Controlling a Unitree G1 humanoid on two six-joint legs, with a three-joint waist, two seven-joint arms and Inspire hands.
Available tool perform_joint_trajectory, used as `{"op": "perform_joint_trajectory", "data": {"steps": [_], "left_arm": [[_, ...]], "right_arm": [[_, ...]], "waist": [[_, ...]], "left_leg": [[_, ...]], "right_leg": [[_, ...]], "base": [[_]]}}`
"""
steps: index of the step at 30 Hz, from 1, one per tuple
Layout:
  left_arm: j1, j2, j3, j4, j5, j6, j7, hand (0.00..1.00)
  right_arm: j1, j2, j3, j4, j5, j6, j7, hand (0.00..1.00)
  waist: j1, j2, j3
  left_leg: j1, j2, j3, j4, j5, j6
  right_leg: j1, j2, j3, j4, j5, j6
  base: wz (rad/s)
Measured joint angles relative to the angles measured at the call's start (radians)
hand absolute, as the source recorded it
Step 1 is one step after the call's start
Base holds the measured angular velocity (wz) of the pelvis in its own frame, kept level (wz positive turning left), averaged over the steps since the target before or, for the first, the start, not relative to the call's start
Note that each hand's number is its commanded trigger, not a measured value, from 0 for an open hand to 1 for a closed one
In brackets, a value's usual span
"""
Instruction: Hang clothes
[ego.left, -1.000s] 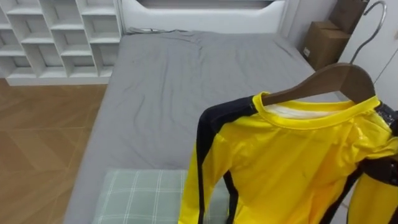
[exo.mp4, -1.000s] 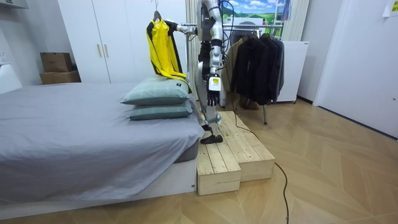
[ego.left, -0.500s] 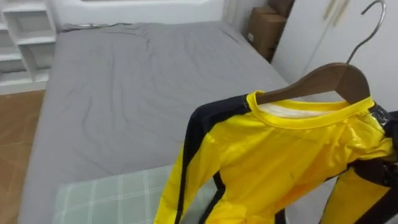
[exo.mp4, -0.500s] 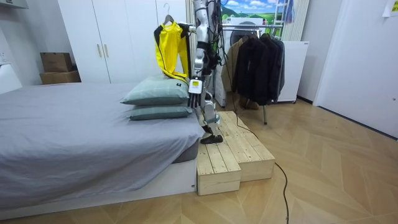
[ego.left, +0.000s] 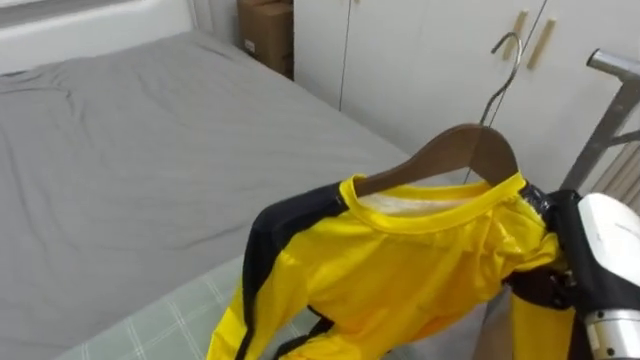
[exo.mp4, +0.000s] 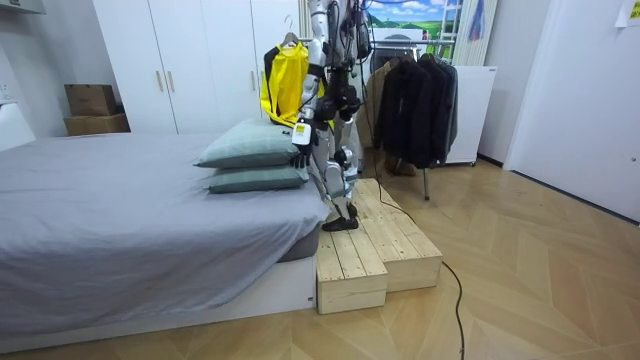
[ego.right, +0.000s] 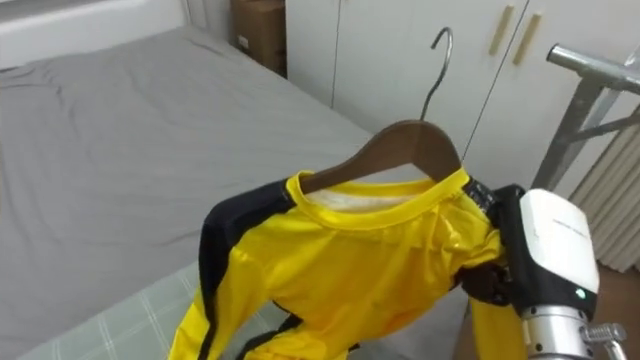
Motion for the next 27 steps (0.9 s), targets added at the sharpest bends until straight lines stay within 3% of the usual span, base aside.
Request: {"op": "perform_joint_trajectory", "data": {"steps": [3,5,6,7,8,9,10,11,12,13,14,15,16,17,18,19,20,22,23,24,26,27], "left_arm": [[-0.004,0.003,0.0,0.0,0.055,0.016,0.018,0.0],[0.002,0.007,-0.016,0.002,0.083,0.044,0.022,0.0],[0.014,0.004,-0.022,0.002,0.091,0.053,0.024,0.0],[0.024,0.001,-0.023,0.002,0.091,0.058,0.025,0.0],[0.039,-0.006,-0.022,0.002,0.092,0.072,0.031,0.0],[0.05,-0.016,-0.02,0.003,0.092,0.083,0.035,0.0],[0.052,-0.019,-0.02,0.003,0.093,0.086,0.036,0.0],[0.052,-0.025,-0.022,0.003,0.093,0.092,0.035,0.0],[0.055,-0.03,-0.025,0.003,0.088,0.093,0.033,0.0],[0.057,-0.033,-0.024,0.003,0.088,0.093,0.031,0.0],[0.058,-0.037,-0.023,0.003,0.088,0.093,0.031,0.0],[0.058,-0.038,-0.022,0.003,0.088,0.093,0.031,0.0],[0.058,-0.041,-0.021,0.003,0.088,0.093,0.031,0.0],[0.059,-0.042,-0.02,0.003,0.089,0.097,0.031,0.0],[0.059,-0.042,-0.017,0.003,0.089,0.105,0.033,0.0],[0.058,-0.041,-0.017,0.003,0.089,0.123,0.039,0.0],[0.055,-0.043,-0.018,0.004,0.089,0.136,0.039,0.0],[0.051,-0.047,-0.017,0.007,0.101,0.158,0.039,0.0],[0.045,-0.046,-0.017,0.007,0.119,0.174,0.039,0.0],[0.035,-0.043,-0.017,0.007,0.119,0.177,0.04,0.0],[0.03,-0.04,-0.016,0.007,0.119,0.178,0.041,0.0],[0.03,-0.04,-0.015,0.007,0.119,0.178,0.041,0.0]], "right_arm": [[-0.012,0.001,-0.003,0.0,0.009,-0.008,0.009,1.0],[-0.024,0.002,0.0,0.0,0.017,-0.015,0.01,1.0],[-0.035,0.002,0.004,0.0,0.016,-0.019,0.01,1.0],[-0.039,0.002,0.009,0.0,0.014,-0.019,0.01,1.0],[-0.044,0.002,0.022,0.001,0.013,-0.019,0.009,1.0],[-0.049,-0.002,0.033,0.01,0.014,-0.02,0.009,1.0],[-0.05,-0.002,0.034,0.014,0.015,-0.019,0.009,1.0],[-0.049,-0.004,0.034,0.014,0.015,-0.018,0.009,1.0],[-0.05,-0.007,0.036,0.015,0.014,-0.018,0.007,1.0],[-0.05,-0.009,0.038,0.015,0.014,-0.017,0.006,1.0],[-0.051,-0.013,0.042,0.015,0.017,-0.017,0.0,1.0],[-0.054,-0.016,0.047,0.015,0.017,-0.017,-0.001,1.0],[-0.061,-0.023,0.06,0.015,0.016,-0.017,-0.005,1.0],[-0.067,-0.027,0.076,0.016,0.017,-0.017,-0.005,1.0],[-0.07,-0.024,0.082,0.017,0.017,-0.018,-0.004,1.0],[-0.071,-0.018,0.091,0.018,0.018,-0.022,-0.003,1.0],[-0.072,-0.015,0.09,0.018,0.014,-0.028,-0.005,1.0],[-0.073,-0.003,0.079,0.018,0.0,-0.028,-0.015,1.0],[-0.066,0.012,0.063,0.018,-0.01,-0.027,-0.025,1.0],[-0.068,0.017,0.049,0.018,-0.006,-0.028,-0.033,1.0],[-0.08,0.027,0.044,0.017,-0.005,-0.027,-0.034,1.0],[-0.08,0.029,0.047,0.017,-0.009,-0.026,-0.034,1.0]], "waist": [[-0.003,0.007,-0.0006],[0.001,0.008,-0.0029],[0.003,0.016,-0.0016],[0.003,0.021,-0.0041],[0.002,0.026,-0.0065],[0.003,0.024,-0.0055],[0.002,0.023,-0.0055],[0.003,0.014,-0.0008],[0.006,0.017,-0.0027],[0.011,0.02,-0.0056],[0.027,0.023,-0.0082],[0.032,0.025,-0.0097],[0.033,0.031,-0.0121],[0.032,0.043,-0.0164],[0.031,0.042,-0.0159],[0.024,0.028,-0.0167],[0.015,0.021,-0.0156],[0.003,0.024,-0.0104],[-0.021,0.026,-0.008],[-0.027,0.021,-0.0058],[-0.022,-0.004,0.002],[-0.022,-0.005,0.0019]], "left_leg": [[-0.014,0.045,-0.001,0.079,-0.026,-0.019],[-0.023,0.061,-0.027,0.136,-0.032,-0.028],[-0.035,0.06,-0.107,0.173,-0.031,-0.028],[-0.045,0.059,-0.156,0.194,-0.028,-0.027],[-0.073,0.052,-0.247,0.241,-0.013,-0.021],[-0.1,0.021,-0.345,0.263,-0.01,-0.013],[-0.115,0.006,-0.388,0.256,-0.011,-0.014],[-0.147,-0.02,-0.44,0.215,-0.011,-0.014],[-0.168,-0.051,-0.488,0.146,-0.007,-0.011],[-0.17,-0.069,-0.51,0.106,-0.003,-0.01],[-0.169,-0.111,-0.557,0.031,0.018,-0.003],[-0.171,-0.13,-0.585,0.002,0.031,0.009],[-0.18,-0.153,-0.627,-0.034,0.065,0.027],[-0.184,-0.156,-0.633,-0.055,0.117,0.036],[-0.184,-0.152,-0.622,-0.061,0.139,0.044],[-0.183,-0.142,-0.572,-0.066,0.135,0.047],[-0.182,-0.13,-0.522,-0.068,0.124,0.055],[-0.175,-0.111,-0.464,-0.066,0.107,0.064],[-0.161,-0.101,-0.44,-0.065,0.101,0.063],[-0.143,-0.094,-0.402,-0.076,0.106,0.062],[-0.132,-0.103,-0.366,-0.072,0.108,0.049],[-0.135,-0.102,-0.359,-0.068,0.106,0.045]], "right_leg": [[-0.002,0.019,0.007,0.016,-0.015,-0.025],[-0.029,0.027,0.052,0.061,-0.041,-0.04],[-0.035,0.039,0.081,0.067,-0.043,-0.05],[-0.038,0.047,0.099,0.068,-0.042,-0.055],[-0.035,0.054,0.139,0.069,-0.045,-0.066],[-0.037,0.053,0.187,0.067,-0.051,-0.058],[-0.038,0.054,0.213,0.063,-0.049,-0.058],[-0.051,0.063,0.279,0.06,-0.039,-0.055],[-0.072,0.083,0.36,0.052,-0.024,-0.053],[-0.083,0.095,0.404,0.049,-0.016,-0.051],[-0.108,0.13,0.502,0.043,0.003,-0.048],[-0.12,0.15,0.552,0.04,0.012,-0.044],[-0.138,0.192,0.64,0.025,0.04,-0.039],[-0.146,0.231,0.714,-0.006,0.072,-0.031],[-0.147,0.246,0.741,-0.019,0.087,-0.027],[-0.148,0.258,0.757,-0.046,0.115,-0.018],[-0.15,0.246,0.734,-0.067,0.137,-0.013],[-0.158,0.178,0.581,-0.035,0.134,-0.031],[-0.152,0.122,0.456,0.052,0.092,-0.023],[-0.146,0.078,0.381,0.109,0.048,-0.004],[-0.142,0.051,0.342,0.081,0.025,0.012],[-0.137,0.055,0.336,0.057,0.024,0.011]], "base": [[-0.16],[-0.53],[-0.73],[-0.88],[-0.96],[-0.94],[-0.87],[-0.82],[-0.86],[-1.04],[-0.92],[-1.11],[-1.04],[-1.03],[-1.06],[-1.0],[-1.16],[-0.68],[-0.21],[-0.19],[-0.44],[-0.59]]}}
